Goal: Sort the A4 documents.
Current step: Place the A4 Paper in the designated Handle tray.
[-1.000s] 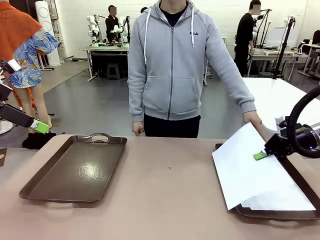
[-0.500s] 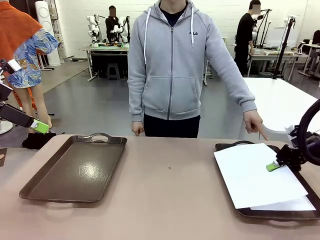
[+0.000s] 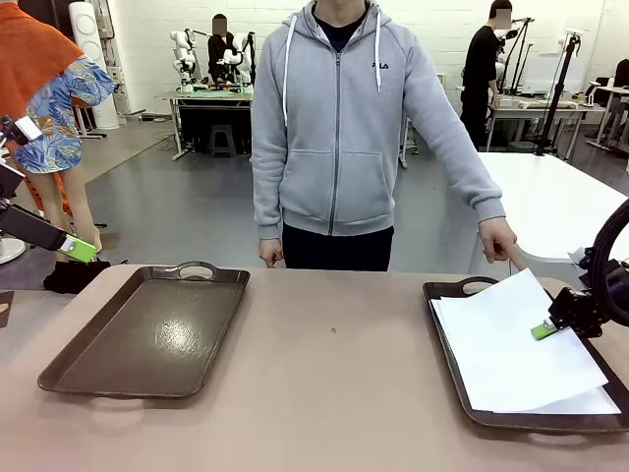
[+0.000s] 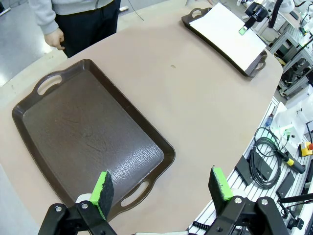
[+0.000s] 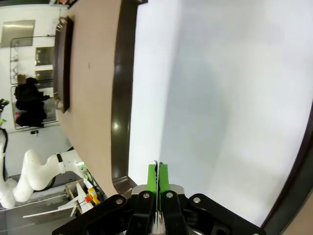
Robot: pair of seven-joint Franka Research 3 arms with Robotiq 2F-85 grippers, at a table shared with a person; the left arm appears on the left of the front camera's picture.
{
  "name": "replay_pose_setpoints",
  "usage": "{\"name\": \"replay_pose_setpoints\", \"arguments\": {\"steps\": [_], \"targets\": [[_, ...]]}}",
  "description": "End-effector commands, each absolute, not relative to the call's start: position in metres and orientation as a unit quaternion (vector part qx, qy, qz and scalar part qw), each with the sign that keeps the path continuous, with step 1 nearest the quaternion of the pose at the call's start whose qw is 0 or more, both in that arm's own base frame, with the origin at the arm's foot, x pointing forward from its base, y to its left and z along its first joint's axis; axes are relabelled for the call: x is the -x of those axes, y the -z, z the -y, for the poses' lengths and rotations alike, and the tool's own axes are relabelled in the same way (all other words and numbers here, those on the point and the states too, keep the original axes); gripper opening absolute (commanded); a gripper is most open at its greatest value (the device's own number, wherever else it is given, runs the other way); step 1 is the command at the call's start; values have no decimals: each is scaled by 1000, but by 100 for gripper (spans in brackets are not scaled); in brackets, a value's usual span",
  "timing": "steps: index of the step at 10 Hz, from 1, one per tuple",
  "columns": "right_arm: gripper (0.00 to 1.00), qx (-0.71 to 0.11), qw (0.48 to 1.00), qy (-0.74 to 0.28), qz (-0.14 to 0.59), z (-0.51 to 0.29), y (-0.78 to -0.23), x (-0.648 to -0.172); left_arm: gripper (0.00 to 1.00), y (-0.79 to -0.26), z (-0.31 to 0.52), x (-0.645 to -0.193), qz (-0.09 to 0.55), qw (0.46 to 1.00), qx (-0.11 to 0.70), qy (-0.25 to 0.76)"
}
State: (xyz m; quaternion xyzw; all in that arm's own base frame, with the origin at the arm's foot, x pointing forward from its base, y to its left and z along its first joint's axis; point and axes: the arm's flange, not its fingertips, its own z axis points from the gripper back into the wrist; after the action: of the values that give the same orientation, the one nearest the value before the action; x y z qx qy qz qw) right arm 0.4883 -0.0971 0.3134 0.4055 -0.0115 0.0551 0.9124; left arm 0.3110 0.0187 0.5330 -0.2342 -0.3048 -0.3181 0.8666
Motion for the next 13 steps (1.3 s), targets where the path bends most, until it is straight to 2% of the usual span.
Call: {"name": "replay_pose_setpoints", "arguments": {"steps": [1,6,13], "targets": [[1,-386,921,-46,-5,91,-312,-487,100,-532,-21,-312,308,861,242,324],[1,-360,933,-34,2,93,-316,-489,100,-532,-21,-312,308,861,242,324],[57,-327,945,-22,15,98,-325,-484,100,-532,-21,-312,308,861,242,324]]}}
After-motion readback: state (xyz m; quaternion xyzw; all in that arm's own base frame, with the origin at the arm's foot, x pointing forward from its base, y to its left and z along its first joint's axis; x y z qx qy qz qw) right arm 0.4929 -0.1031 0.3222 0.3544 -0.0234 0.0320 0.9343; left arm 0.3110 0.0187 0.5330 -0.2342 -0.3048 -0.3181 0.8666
